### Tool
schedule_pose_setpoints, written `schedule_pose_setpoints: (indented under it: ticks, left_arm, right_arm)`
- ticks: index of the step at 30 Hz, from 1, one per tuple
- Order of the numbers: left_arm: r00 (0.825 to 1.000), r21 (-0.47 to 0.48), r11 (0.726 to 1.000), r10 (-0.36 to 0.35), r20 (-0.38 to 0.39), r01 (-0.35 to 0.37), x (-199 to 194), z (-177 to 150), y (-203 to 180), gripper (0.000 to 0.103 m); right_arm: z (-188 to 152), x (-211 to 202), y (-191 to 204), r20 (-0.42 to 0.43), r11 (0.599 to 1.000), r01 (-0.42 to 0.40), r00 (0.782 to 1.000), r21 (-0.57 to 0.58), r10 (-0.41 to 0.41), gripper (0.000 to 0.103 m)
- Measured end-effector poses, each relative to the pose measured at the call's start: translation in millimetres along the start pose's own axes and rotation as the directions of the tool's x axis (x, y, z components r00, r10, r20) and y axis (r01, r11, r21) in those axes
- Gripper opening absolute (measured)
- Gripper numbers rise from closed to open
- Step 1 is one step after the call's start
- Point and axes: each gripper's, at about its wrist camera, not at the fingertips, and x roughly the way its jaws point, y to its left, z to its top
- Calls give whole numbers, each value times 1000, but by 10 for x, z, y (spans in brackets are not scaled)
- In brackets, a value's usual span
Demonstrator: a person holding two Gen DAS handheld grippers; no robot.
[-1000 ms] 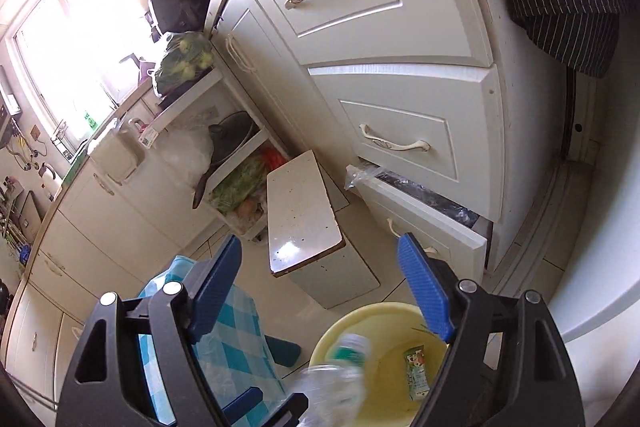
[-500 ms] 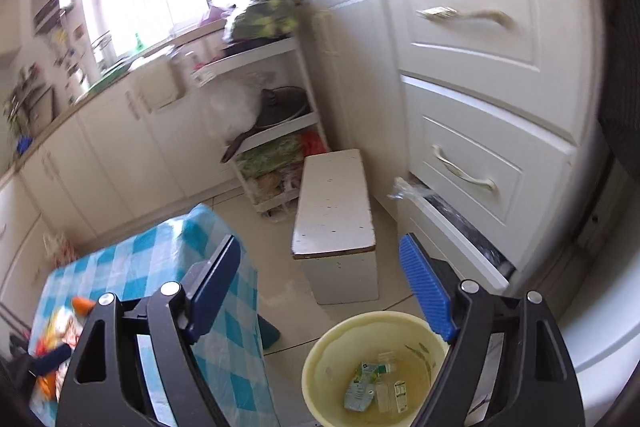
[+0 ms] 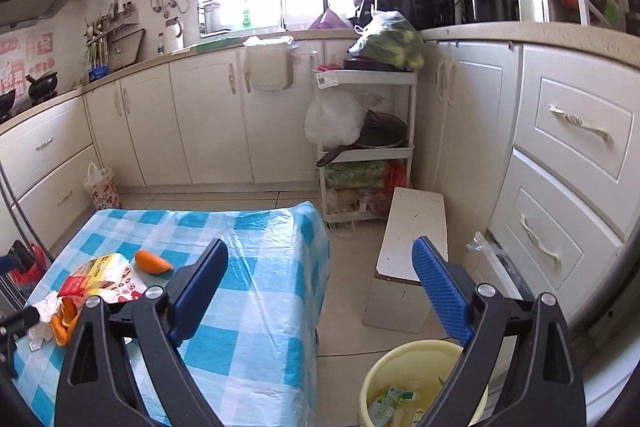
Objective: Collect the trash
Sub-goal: 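Return both tools to the table and grasp the white tissue with the left gripper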
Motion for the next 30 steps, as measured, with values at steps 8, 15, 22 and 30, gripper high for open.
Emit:
schedule_pose_setpoints:
  ticks: [8, 15, 22, 30]
  left_arm:
    - [999, -83, 996, 41, -23, -43, 12, -277, 467, 92]
    - [999, -100, 994, 27, -41, -31, 92, -344, 535, 92]
    - [991, -207, 978, -4, -133, -24, 237, -498, 920, 92]
    - [956, -266, 957, 36, -292, -117, 505, -892, 1415, 92]
  right_arm:
    - [24, 4, 77, -24, 1000, 10, 1000, 29, -9, 90]
    - [50, 105, 180, -55, 1000, -4, 998, 14, 5, 90]
    - [128, 137, 494, -53, 996, -66, 997, -58, 63, 90]
    - [159, 80, 1075, -63, 959, -189, 982, -210, 180, 90]
